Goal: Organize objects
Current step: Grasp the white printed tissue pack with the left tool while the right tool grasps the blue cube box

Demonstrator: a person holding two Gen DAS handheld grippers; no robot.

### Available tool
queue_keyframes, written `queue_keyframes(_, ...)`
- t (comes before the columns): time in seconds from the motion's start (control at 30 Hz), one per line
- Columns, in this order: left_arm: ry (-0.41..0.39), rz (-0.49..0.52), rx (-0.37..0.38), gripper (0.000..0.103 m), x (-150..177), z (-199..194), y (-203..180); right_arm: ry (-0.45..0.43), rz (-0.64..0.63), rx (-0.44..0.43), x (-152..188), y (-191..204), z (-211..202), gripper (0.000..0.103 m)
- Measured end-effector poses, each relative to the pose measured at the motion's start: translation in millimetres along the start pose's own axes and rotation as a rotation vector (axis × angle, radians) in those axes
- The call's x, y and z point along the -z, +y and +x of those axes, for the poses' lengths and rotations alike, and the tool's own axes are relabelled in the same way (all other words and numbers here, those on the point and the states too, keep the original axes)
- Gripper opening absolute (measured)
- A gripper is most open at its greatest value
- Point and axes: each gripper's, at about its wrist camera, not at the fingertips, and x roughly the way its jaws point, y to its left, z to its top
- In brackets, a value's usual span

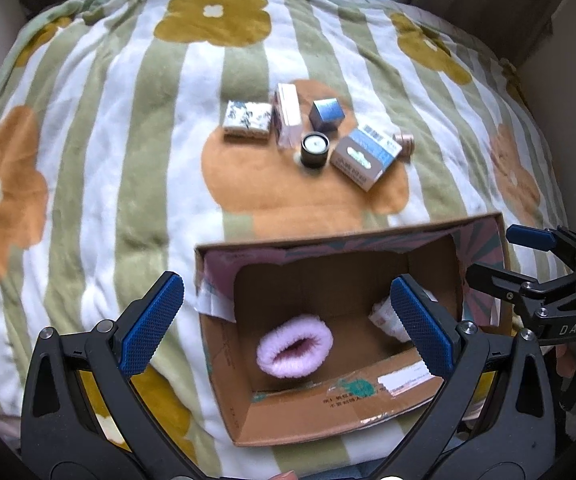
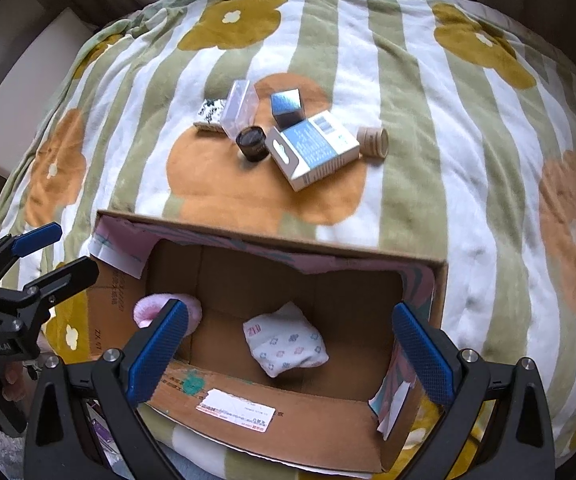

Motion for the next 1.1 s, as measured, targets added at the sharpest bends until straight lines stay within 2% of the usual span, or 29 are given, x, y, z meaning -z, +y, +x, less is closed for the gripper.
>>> queue_keyframes(0.5, -0.056, -0.024, -0.027, 0.103, -55.5, -5.3, 26.4, -0.072, -0.018, -0.017, -54.6, 1.1, -16.2, 0.102)
queue_keyframes(0.63, -0.052, -0.024, -0.051, 0.103, -69.7, 4.9, 31.2, -0.073, -0.029, -0.006, -71.3, 1.0, -12.8, 0.102)
queue_keyframes(0.87, -0.035, -0.047, -0.05, 0.102, -93.2, 30.7, 44.3, -0.069, -0.066, 0.0, -101.7, 1.5, -1.3, 0.102)
queue_keyframes(1.1, 0.009, -0.01, -0.046, 0.103, -117.2, 67.3, 50.4, -0.048, -0.076, -0.008, -131.3, -1.9, 22.7, 0.102)
